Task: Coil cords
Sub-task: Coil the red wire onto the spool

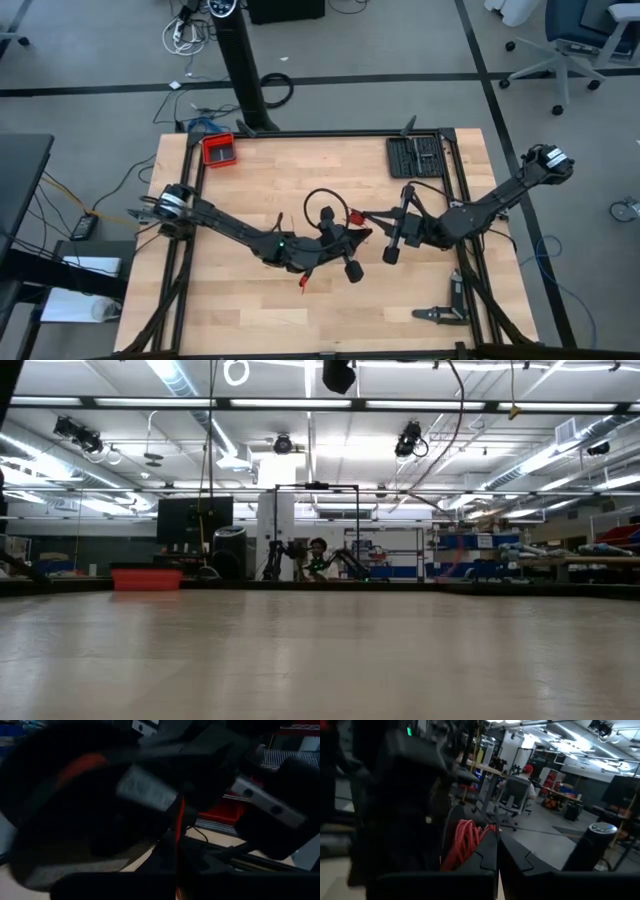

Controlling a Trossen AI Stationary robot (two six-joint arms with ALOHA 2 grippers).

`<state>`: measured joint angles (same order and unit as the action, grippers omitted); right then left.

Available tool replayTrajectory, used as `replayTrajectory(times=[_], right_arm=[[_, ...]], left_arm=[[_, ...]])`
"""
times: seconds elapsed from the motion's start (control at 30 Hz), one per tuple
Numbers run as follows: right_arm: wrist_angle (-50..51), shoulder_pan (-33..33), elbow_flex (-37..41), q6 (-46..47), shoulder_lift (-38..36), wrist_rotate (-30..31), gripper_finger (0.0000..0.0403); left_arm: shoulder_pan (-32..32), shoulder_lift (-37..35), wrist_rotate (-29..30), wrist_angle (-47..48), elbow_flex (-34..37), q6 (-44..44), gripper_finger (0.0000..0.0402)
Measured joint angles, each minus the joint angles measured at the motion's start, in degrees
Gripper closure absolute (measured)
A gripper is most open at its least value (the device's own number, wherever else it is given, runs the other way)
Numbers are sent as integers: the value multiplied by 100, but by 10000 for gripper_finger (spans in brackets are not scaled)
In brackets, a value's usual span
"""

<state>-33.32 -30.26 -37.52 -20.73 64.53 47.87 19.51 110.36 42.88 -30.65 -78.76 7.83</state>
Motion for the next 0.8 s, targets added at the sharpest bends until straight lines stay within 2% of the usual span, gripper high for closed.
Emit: replayTrajectory(times=[0.2,0.43,0.8], right_arm=[[-235,-48,4,56,4,-117,402],[-293,-182,7,-70,-39,-72,402],[-221,-419,7,-232,-214,76,402]], left_arm=[[-73,304,70,-426,-2,29,401],[-67,328,318,-413,-9,-281,401],[191,315,1519,-392,-15,-1471,394]])
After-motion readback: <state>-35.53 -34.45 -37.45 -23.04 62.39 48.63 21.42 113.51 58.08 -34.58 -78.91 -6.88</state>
